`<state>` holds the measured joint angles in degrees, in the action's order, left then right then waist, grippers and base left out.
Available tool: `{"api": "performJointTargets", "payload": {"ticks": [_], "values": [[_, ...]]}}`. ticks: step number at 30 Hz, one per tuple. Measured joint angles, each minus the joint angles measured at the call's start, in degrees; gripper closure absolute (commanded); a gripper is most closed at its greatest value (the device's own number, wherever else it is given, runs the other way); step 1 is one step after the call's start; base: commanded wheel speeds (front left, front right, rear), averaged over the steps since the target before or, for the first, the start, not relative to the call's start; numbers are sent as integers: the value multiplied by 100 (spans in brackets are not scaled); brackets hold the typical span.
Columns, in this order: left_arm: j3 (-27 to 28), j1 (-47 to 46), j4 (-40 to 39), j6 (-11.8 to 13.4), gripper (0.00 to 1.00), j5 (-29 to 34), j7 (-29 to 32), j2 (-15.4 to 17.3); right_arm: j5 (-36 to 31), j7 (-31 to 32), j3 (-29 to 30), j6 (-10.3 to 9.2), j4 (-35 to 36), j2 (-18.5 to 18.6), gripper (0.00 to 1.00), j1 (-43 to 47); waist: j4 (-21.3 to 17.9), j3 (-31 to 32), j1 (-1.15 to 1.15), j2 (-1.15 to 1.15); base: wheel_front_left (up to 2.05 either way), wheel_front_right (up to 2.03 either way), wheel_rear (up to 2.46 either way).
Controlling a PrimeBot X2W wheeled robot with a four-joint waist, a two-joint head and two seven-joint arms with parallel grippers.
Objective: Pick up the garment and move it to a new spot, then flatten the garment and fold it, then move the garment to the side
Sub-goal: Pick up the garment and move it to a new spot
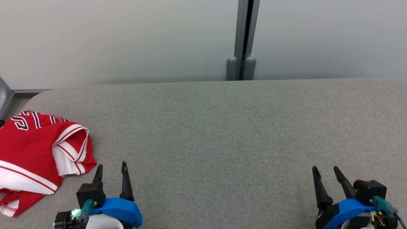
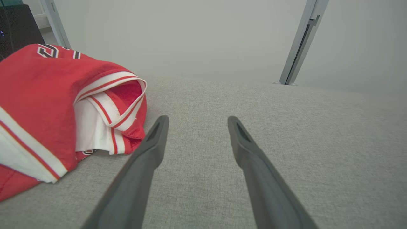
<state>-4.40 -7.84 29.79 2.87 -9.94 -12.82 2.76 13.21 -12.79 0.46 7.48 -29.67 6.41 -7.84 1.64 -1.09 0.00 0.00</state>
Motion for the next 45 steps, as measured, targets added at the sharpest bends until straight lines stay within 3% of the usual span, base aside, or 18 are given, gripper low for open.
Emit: {"api": "performJointTargets", "payload": {"ticks": [19,27,34,45], "values": [[-44,-29,102,214,0,592,-205,5,-1043,-203,311,0,-27,-183,0,-24,8,-76,0,0,0,0,0],[-135,-58,99,242,0,547,-218,5,-1067,-216,258,0,-48,-148,0,-68,133,-165,0,0,0,0,0],[-112,-63,96,332,0,394,-219,5,-1031,-216,44,0,-12,-67,0,-118,561,-226,0,0,0,0,0],[20,99,82,471,0,126,-218,12,-950,-218,-654,0,-53,53,0,-372,1692,-354,0,0,0,0,0]]}}
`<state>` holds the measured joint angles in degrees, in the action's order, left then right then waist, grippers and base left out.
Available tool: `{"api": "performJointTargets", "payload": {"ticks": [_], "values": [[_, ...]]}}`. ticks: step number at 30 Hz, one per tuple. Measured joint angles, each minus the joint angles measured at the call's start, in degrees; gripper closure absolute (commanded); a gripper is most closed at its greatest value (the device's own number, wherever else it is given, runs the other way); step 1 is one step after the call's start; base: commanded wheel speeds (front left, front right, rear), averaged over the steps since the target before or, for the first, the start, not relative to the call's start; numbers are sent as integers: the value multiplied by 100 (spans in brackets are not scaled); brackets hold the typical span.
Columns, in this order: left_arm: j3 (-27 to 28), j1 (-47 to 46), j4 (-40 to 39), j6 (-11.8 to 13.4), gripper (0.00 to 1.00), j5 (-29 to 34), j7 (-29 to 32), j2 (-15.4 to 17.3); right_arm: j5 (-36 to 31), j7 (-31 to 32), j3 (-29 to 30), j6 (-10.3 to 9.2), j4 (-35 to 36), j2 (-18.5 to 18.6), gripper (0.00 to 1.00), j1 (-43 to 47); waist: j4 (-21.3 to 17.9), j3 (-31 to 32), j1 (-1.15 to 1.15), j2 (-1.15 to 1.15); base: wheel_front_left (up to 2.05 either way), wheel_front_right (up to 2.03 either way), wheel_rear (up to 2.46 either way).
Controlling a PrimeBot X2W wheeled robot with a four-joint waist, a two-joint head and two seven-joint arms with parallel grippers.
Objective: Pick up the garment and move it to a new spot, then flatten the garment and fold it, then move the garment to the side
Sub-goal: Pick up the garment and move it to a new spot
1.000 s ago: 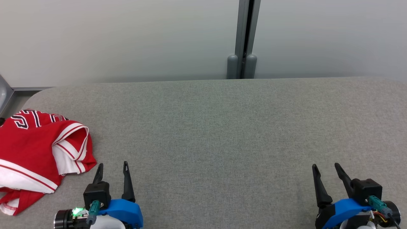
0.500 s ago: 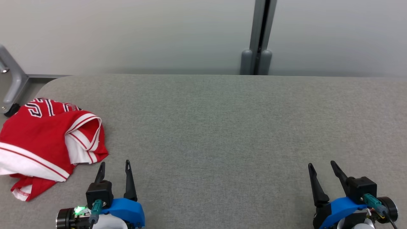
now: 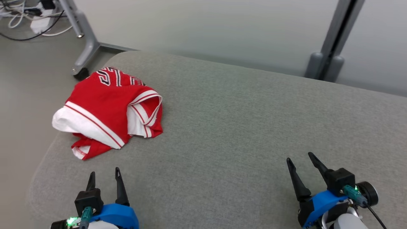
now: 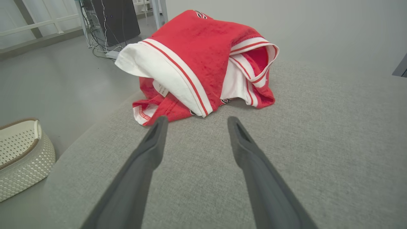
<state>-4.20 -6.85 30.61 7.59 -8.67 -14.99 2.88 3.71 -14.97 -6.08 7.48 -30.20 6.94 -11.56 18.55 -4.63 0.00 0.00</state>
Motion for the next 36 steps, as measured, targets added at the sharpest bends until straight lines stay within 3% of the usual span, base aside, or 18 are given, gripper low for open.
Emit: {"api": "performJointTargets", "payload": {"ticks": [6,12,18,23,36], "values": [[196,204,-97,60,0,-86,0,7,97,0,-454,1,-34,55,0,-173,469,-168,0,0,0,0,0],[308,296,-126,63,0,-113,0,3,160,0,-676,1,-67,88,0,-257,601,-296,0,0,0,0,0],[508,42,-175,31,0,-188,0,0,194,0,-856,1,-48,192,0,-353,417,-471,0,0,0,0,0],[865,-586,-188,-164,0,-73,0,26,218,0,-929,1,59,344,0,-496,217,-768,-1,0,0,0,0],[1117,-2580,762,-554,0,367,-4,684,298,-10,-1237,5,455,570,0,-888,-316,-1672,0,0,0,0,0]]}}
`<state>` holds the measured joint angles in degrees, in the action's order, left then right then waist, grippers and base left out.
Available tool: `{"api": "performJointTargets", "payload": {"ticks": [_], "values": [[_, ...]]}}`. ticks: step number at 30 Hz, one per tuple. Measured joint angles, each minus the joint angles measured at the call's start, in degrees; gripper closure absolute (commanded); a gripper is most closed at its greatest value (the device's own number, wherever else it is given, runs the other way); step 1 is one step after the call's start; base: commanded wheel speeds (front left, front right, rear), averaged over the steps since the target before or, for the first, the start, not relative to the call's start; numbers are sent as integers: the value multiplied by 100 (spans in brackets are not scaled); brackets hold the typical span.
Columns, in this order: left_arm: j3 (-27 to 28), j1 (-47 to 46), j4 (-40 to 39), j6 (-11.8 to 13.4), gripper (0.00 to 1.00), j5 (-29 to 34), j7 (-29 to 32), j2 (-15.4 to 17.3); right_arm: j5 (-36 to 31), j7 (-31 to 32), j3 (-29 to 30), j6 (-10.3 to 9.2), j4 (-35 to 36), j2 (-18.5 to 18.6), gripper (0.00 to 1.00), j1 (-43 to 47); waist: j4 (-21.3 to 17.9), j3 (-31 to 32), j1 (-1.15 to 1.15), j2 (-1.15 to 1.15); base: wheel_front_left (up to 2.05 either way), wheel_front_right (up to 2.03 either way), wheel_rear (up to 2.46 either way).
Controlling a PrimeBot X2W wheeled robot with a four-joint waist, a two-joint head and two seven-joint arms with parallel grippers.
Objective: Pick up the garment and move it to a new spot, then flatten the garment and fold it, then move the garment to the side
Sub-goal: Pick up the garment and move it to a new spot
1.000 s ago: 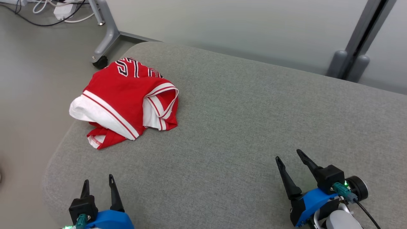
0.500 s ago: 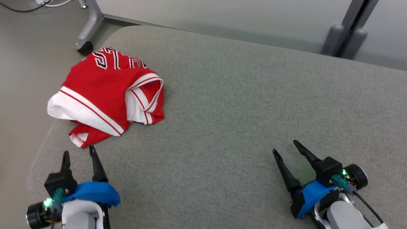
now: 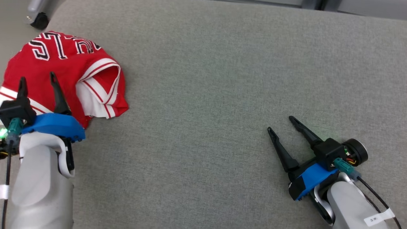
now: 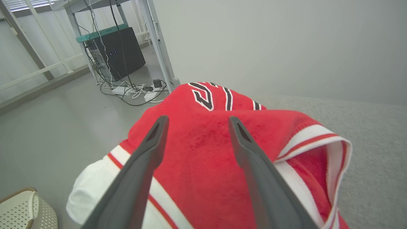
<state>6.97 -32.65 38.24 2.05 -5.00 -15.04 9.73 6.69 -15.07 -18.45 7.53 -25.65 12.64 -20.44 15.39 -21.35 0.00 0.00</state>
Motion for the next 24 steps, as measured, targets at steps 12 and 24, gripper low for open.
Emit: {"api": "performJointTargets", "payload": {"ticks": [12,24], "values": [[181,-1030,1894,-31,0,-144,87,448,86,-60,-97,7,164,82,0,-304,-427,-509,1,0,0,0,0],[135,-1510,2324,-94,100,-267,18,414,146,-63,-7,11,81,67,0,-397,-483,-523,0,0,0,0,0]]}}
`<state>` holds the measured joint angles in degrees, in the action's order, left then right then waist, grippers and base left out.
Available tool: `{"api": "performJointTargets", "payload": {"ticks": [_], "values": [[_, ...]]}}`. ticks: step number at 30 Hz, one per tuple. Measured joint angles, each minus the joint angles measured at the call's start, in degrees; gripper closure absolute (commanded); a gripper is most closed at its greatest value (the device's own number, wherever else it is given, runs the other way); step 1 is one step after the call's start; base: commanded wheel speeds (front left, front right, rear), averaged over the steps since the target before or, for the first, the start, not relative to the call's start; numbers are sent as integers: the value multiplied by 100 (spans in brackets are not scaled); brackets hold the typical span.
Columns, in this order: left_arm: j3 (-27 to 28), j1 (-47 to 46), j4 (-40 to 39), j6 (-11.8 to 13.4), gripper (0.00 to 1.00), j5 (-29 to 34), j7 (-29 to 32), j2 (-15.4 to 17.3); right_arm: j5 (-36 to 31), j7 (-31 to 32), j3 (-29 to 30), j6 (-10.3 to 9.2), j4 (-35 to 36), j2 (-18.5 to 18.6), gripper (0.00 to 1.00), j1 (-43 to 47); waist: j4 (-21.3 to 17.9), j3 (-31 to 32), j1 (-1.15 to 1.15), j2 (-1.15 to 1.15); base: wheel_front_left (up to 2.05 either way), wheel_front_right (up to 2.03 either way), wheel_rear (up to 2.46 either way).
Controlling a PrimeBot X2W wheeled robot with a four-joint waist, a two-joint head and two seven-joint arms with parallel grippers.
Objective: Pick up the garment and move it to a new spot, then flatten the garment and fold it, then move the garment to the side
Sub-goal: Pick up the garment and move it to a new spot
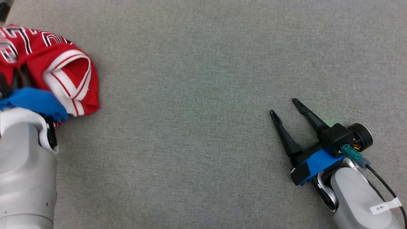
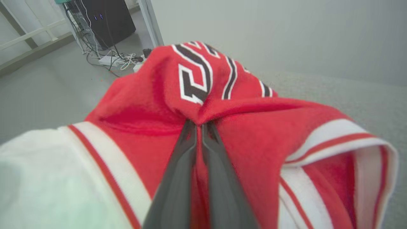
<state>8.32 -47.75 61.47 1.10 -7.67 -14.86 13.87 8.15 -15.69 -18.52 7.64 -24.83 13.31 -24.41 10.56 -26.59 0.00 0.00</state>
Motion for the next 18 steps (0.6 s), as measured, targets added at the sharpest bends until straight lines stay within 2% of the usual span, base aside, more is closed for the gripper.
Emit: {"api": "performJointTargets", "payload": {"ticks": [9,13,18], "values": [[-283,37,-2282,-118,100,361,-13,-18,16,33,146,-14,-242,-132,0,200,75,471,-1,0,0,0,0],[-490,55,-2853,-315,100,425,-14,-142,19,51,197,-14,-291,-303,0,374,-37,701,-1,0,0,0,0],[-839,56,-3119,-515,100,476,-13,-391,24,54,264,-14,-311,-432,0,510,-357,885,-1,0,0,0,0]]}}
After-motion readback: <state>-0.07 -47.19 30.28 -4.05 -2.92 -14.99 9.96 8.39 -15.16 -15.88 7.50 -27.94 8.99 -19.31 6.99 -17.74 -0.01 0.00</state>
